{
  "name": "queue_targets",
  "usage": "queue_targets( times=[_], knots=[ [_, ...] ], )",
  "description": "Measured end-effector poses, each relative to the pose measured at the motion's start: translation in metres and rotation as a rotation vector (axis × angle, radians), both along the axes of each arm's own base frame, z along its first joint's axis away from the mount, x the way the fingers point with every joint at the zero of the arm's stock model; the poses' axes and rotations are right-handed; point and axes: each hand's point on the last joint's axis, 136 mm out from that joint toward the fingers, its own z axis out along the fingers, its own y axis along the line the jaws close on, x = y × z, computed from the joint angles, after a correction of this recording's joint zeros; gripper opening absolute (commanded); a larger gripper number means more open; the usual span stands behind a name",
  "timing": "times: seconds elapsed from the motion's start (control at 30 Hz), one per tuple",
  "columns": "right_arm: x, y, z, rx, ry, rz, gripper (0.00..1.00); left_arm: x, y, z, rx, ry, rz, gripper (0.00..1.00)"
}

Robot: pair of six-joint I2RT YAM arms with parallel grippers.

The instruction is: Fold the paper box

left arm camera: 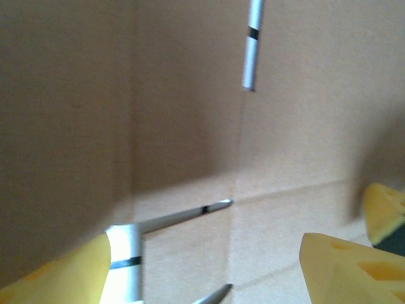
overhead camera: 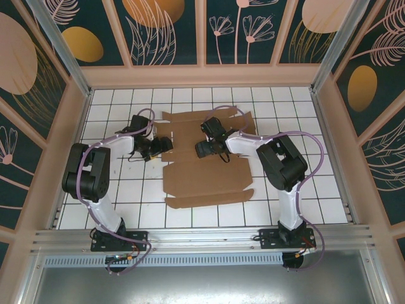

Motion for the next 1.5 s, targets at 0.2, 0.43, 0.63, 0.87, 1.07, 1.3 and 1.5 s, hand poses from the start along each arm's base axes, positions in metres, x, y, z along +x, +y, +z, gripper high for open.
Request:
queue_targets(
  times=[0.2, 0.43, 0.63, 0.87, 1.07, 1.3, 1.5],
  knots=[
    [0.003, 0.0, -0.001, 0.001, -0.004, -0.007, 0.86, -0.009, -0.009, 0.0, -0.042, 0.003, -0.02, 0.78],
    [0.006, 0.001, -0.001, 0.007, -0.008, -0.014, 0.85, -0.015, -0.012, 0.007, -0.085, 0.012, -0.003, 0.77],
    [0.007, 0.0, -0.001, 0.005, -0.011, -0.016, 0.85, -0.008, -0.026, 0.042, -0.198, -0.044, 0.007, 0.76],
    [0.007, 0.001, -0.001, 0.005, -0.012, -0.017, 0.84, -0.003, -0.045, 0.051, -0.297, -0.053, -0.004, 0.76],
    [0.008, 0.001, -0.001, 0.005, -0.011, -0.018, 0.84, -0.01, -0.068, 0.024, -0.306, 0.012, -0.034, 0.75],
    [0.008, 0.002, 0.005, 0.039, 0.001, -0.038, 0.82, 0.017, -0.056, 0.06, -0.209, -0.097, -0.005, 0.75],
    [0.006, -0.008, 0.035, 0.087, 0.009, -0.092, 0.76, 0.06, -0.027, 0.186, -0.137, -0.442, 0.051, 0.48]
  ],
)
